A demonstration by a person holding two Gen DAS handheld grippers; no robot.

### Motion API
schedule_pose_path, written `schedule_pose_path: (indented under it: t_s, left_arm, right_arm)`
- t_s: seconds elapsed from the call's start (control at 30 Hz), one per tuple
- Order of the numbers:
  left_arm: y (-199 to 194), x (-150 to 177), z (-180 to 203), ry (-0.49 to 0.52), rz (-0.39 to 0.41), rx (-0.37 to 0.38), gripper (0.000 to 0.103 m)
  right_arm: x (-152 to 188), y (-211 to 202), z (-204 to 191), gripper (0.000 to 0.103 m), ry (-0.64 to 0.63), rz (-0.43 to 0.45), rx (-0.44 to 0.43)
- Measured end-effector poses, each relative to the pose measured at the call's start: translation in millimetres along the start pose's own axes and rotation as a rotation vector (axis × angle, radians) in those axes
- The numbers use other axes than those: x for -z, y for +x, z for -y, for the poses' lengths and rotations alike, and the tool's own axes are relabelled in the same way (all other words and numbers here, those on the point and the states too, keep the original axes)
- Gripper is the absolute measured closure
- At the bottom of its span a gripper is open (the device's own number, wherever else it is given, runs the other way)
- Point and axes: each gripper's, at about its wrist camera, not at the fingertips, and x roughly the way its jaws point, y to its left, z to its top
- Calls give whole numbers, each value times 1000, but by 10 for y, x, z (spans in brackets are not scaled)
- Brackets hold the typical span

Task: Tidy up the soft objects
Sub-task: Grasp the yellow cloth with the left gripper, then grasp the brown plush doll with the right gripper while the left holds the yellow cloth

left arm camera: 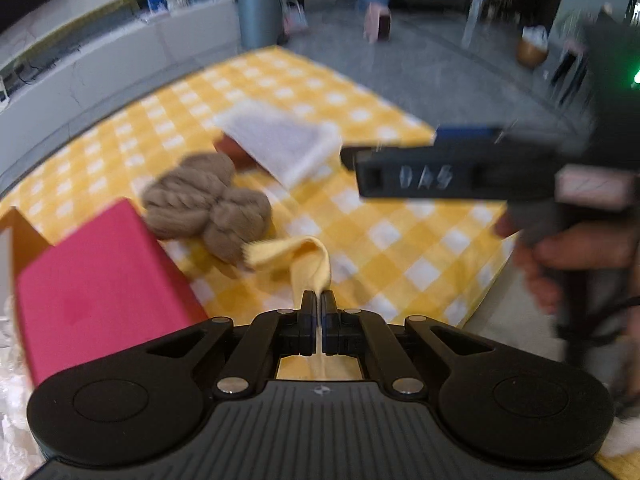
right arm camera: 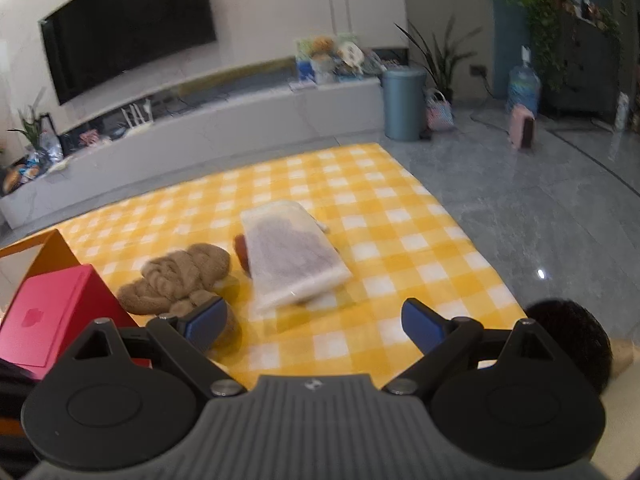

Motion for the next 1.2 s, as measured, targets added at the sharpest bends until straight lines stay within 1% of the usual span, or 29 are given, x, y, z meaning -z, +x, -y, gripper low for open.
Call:
schedule_pose_path:
  t_s: [0.07, 0.17, 0.3, 0.43, 0.5, 0.6, 0.73, 0.8, 0.83, 0.9, 0.93, 0.97, 1.0, 1.03, 1.1, 1.17, 1.2]
  left_arm:
    - [-143, 14, -84, -28, 34, 5, 101]
    - [-288, 54, -207, -67, 67, 7, 101]
    - [-388, 118, -424, -124, 97, 24, 101]
    - [-438, 174, -630, -189, 116, 47, 101]
    - [-459, 195, -699, -214, 120, 65, 101]
    - [-484, 223, -764, -227, 132, 76, 101]
    - [-497, 249, -829, -239, 141, 98, 101]
    - [-494, 267, -841, -240, 144, 101, 101]
    - [-499, 284, -846, -241, 145, 103, 101]
    - [-525, 324, -870, -254, 153, 113, 101]
    - [-526, 342, -882, -257, 154, 128, 101]
    - [-519, 351, -890, -263, 154, 138, 101]
    - [-505, 361, -899, -269, 152, 143, 101]
    - [-500, 373, -892, -268, 149, 143, 101]
    - [-486, 392, -881, -272, 146, 144, 101]
    - [-481, 413, -873, -276, 142, 153, 101]
    - [-480, 424, -867, -278, 142, 155, 101]
  right_arm:
    - [15, 31, -50, 9, -4, 26, -20]
    - [53, 130, -161, 7, -17, 41, -44]
    - [157, 315, -380, 7, -108, 72, -77]
    - [236, 493, -545, 7, -166, 73, -116]
    - [265, 546, -616, 8, -190, 55, -113]
    - [329, 584, -714, 8, -250, 54, -129]
    - [405, 723, -845, 8, -337, 63, -71]
    - [480, 803, -923, 8, -388, 79, -77]
    - [521, 845, -952, 11, -401, 83, -75]
    - [568, 939, -966, 13, -399, 85, -49]
    - [579, 971, -953, 17, -376, 87, -56]
    - [581, 991, -928, 24, -350, 82, -79]
    - [578, 1018, -915, 28, -330, 69, -107]
    - [586, 1043, -916, 37, -325, 52, -123]
    - [619, 1080, -945, 41, -351, 36, -113]
    - [608, 1076, -954, 49, -365, 14, -121]
    - [582, 1065, -946, 51, -360, -1, -125]
